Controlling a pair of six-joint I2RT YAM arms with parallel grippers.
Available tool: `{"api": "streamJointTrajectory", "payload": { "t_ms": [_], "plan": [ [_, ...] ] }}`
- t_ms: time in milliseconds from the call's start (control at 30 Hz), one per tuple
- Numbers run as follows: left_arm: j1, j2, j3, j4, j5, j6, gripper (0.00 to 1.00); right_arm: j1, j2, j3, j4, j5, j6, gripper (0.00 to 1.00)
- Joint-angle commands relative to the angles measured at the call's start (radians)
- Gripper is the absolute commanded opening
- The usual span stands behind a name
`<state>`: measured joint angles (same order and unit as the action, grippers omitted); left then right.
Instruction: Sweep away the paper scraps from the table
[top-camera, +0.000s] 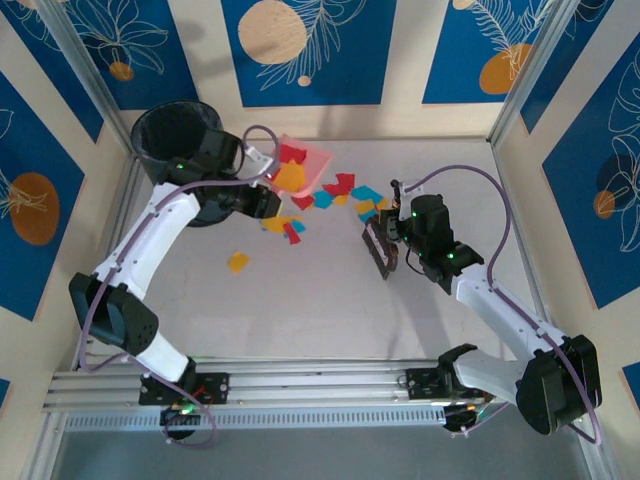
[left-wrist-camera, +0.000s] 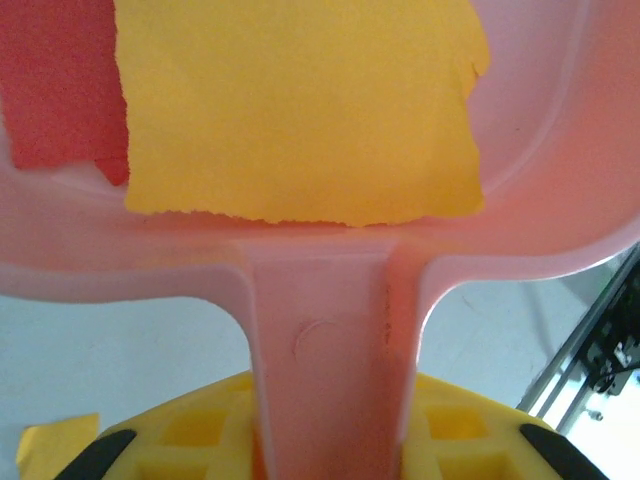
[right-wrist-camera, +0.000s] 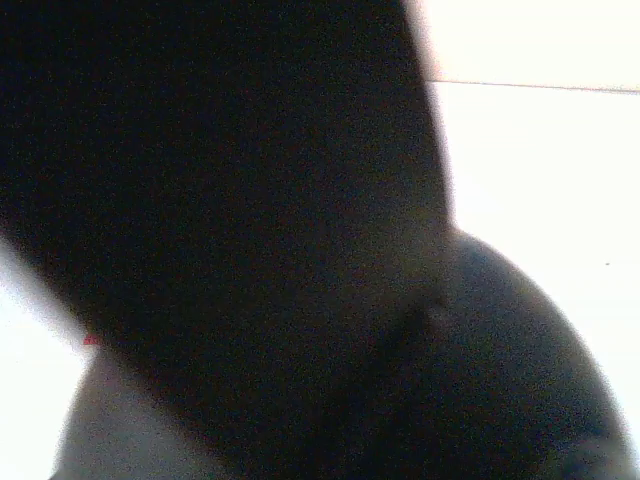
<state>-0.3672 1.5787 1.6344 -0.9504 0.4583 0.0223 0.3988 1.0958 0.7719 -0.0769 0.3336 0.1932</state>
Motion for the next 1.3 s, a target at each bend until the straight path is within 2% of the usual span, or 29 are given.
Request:
{"api": "streamJointTrajectory", "payload": {
  "t_ms": [0,167,333,500,700,867,1100,1267],
  "plan": [
    [0.045,-0.011,0.075,0.002,0.067,-0.051,0.0,-0.005,-0.013,0.002,0.014,-0.019,0.009,0.0],
    [0.126,-0.005,0.109,0.05,0.086,-0.142,0.0,-0.004,-0.008,0.005,0.01,-0.025,0.012,0.0],
    [0.212,-0.009,0.107,0.133,0.157,-0.241,0.0,-0.005,0.004,0.011,0.006,-0.029,0.011,0.0],
    [0.289,-0.021,0.07,0.248,0.232,-0.358,0.0,-0.005,0.016,0.015,0.005,-0.032,0.014,0.0],
    [0.364,-0.035,0.004,0.372,0.261,-0.485,0.0,-0.005,0.026,0.02,0.003,-0.039,0.017,0.0],
    [0.403,-0.041,-0.05,0.483,0.301,-0.61,0.0,-0.006,0.026,0.019,0.0,-0.038,0.016,0.0],
    [0.443,-0.056,-0.156,0.733,0.386,-0.845,0.0,-0.006,0.026,0.019,-0.004,-0.041,0.021,0.0],
    [0.458,-0.066,-0.211,0.862,0.407,-0.974,0.0,-0.004,0.026,0.018,-0.005,-0.043,0.024,0.0]
  ]
}}
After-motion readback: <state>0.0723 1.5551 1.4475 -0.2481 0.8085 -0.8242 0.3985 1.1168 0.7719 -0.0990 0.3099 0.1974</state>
